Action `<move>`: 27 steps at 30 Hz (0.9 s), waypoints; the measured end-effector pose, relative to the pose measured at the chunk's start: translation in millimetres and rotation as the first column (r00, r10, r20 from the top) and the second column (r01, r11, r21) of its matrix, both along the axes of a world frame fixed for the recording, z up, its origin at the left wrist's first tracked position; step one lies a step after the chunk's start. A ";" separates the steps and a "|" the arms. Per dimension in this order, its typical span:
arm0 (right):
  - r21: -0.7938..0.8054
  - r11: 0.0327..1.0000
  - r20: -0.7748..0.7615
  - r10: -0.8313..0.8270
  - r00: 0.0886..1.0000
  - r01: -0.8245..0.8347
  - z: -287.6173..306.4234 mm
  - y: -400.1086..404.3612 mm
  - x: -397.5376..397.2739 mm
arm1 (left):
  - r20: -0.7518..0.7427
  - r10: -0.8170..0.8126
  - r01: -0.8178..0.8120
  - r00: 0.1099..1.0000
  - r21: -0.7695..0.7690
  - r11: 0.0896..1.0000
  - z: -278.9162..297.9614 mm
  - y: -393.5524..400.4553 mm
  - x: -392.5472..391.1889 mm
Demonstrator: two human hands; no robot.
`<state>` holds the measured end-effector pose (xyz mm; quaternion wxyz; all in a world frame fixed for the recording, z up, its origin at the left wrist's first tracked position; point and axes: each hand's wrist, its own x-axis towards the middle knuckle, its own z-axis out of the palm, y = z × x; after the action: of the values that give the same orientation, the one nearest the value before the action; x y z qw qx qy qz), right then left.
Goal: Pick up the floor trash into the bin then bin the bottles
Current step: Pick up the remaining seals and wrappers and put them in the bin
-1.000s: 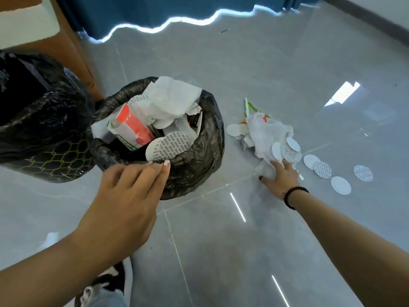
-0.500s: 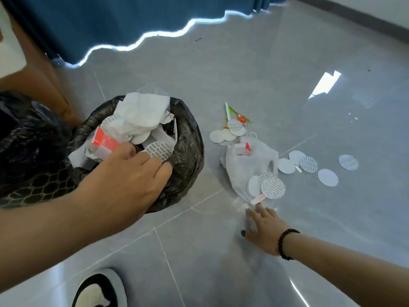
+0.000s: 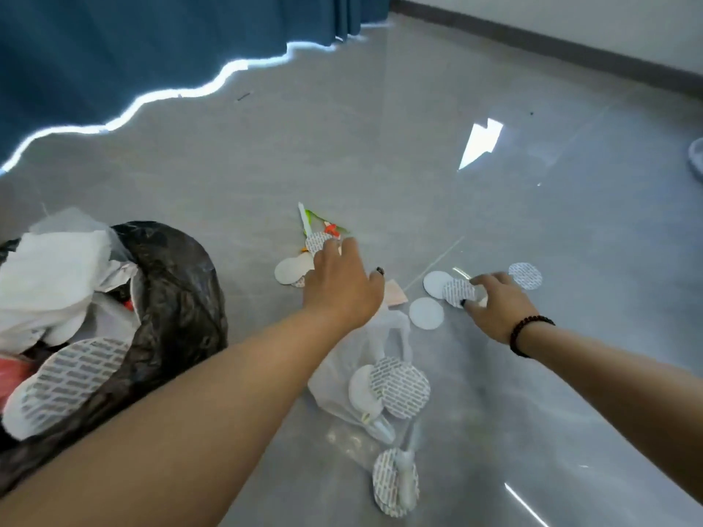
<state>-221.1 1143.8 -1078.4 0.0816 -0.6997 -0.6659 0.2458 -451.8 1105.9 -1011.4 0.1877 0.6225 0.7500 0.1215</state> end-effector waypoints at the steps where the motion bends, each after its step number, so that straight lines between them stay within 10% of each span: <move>1: -0.020 0.999 0.015 -0.047 0.999 0.047 -9.2 13.5 11.4 | 0.050 0.077 -0.078 0.996 0.008 0.997 -13.1 10.2 0.1; 8: -0.086 0.993 0.204 -0.057 0.977 0.076 -62.5 35.1 53.8 | 0.051 0.172 -0.170 0.984 -0.037 0.985 -74.7 38.6 -34.2; 14: -0.078 0.904 0.129 0.428 0.895 -0.421 -64.7 -35.0 18.6 | 0.002 0.176 -0.174 0.984 -0.170 0.970 -82.4 65.3 -56.6; 27: -0.118 0.722 0.184 0.691 0.699 -0.682 -63.0 20.4 -53.0 | -0.114 -0.189 0.123 0.975 -0.430 0.895 -129.1 87.3 -75.3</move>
<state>-274.1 1164.1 -1141.3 -0.1026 -0.4249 -0.8780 0.1950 -527.0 1193.2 -1140.5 0.2682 0.6334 0.7181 -0.1063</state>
